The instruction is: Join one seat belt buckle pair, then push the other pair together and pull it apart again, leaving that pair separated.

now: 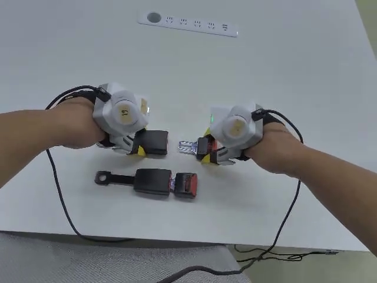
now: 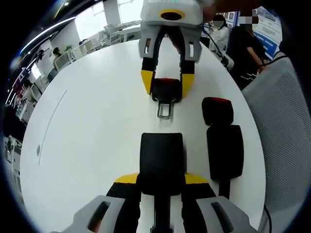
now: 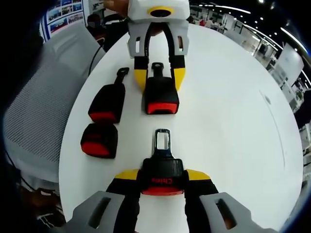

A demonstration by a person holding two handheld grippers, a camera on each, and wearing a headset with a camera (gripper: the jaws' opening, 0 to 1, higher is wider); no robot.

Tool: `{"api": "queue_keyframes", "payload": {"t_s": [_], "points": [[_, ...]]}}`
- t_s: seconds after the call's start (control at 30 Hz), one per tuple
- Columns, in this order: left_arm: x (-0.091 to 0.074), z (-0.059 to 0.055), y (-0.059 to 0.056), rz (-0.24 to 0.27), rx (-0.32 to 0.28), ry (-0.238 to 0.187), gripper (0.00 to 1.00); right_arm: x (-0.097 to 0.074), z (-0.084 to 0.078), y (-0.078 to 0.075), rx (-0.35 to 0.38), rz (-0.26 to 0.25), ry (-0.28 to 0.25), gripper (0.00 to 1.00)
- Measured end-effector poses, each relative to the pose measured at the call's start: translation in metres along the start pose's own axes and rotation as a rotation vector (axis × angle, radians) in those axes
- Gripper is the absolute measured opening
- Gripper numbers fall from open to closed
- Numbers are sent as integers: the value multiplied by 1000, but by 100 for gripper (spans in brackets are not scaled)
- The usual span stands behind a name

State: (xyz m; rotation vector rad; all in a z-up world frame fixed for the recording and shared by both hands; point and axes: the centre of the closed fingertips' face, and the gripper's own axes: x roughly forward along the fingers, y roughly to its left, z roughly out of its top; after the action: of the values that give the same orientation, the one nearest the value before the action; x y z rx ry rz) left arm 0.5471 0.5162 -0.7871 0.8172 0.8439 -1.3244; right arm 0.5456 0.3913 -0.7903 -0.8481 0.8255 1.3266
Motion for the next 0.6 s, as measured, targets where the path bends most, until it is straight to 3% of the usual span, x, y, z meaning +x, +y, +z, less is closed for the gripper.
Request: {"api": "queue_keyframes", "payload": {"t_s": [0.37, 0.6], "points": [[1, 0, 0, -3, -4, 12, 32, -17, -33, 3, 25, -5, 31, 32], [0, 2, -2, 0, -6, 13, 33, -22, -41, 4, 36, -5, 43, 32]]}}
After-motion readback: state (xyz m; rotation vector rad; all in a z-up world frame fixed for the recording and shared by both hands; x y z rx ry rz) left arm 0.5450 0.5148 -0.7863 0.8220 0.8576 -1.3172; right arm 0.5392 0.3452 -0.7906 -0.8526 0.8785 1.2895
